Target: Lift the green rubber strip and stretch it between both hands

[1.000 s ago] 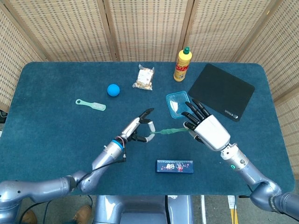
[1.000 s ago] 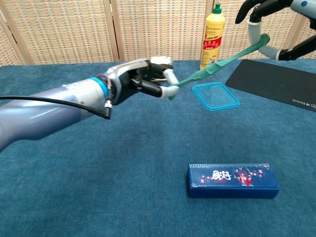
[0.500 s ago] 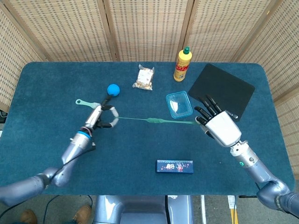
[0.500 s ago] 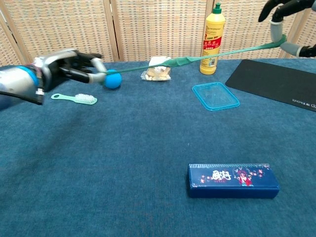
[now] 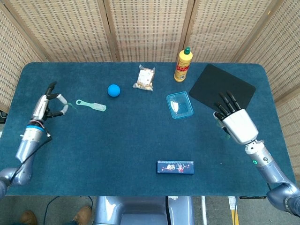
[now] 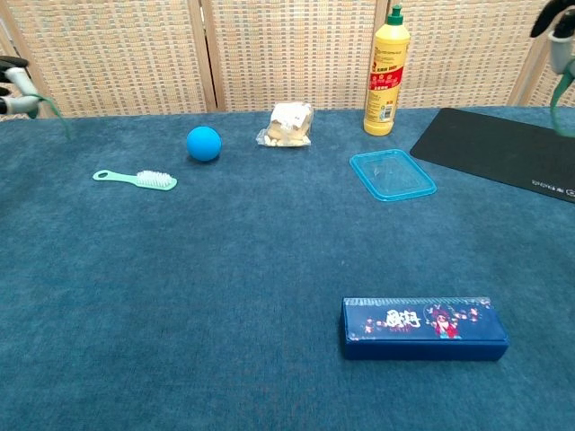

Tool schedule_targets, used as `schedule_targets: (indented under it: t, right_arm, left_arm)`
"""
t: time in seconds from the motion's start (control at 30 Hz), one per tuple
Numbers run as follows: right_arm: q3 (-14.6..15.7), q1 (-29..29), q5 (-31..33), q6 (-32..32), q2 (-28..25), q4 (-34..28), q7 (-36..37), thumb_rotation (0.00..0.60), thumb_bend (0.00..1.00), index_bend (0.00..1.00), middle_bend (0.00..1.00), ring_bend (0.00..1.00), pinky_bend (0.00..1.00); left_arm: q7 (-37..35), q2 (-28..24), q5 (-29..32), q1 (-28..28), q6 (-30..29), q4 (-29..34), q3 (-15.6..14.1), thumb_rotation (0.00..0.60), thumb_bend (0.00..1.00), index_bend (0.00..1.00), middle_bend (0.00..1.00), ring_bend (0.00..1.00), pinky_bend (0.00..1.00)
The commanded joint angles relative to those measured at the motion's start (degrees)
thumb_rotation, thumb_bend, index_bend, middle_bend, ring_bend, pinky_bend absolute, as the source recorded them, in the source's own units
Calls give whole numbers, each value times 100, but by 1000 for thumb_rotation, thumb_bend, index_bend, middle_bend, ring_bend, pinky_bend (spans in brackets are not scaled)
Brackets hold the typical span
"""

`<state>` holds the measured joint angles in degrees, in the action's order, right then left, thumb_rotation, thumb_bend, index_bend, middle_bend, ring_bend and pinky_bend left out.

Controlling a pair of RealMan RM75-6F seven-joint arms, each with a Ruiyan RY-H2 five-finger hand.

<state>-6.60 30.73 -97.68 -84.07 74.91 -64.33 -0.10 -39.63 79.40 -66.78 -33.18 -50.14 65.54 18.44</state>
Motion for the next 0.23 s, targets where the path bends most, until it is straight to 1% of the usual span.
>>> schedule_targets:
  t: [0.03, 0.23]
  right_arm:
    - [20, -86, 82, -49, 15, 133, 136, 600, 664, 702, 392, 2, 0]
    - [69, -131, 20, -160, -16, 163, 158, 600, 664, 703, 393, 1, 0]
  left_arm:
    - [-136, -126, -20, 88, -22, -28, 4, 600, 622, 663, 0, 0, 0]
    - [-189, -256, -195, 175, -143, 46, -55, 600, 623, 660, 0, 0, 0]
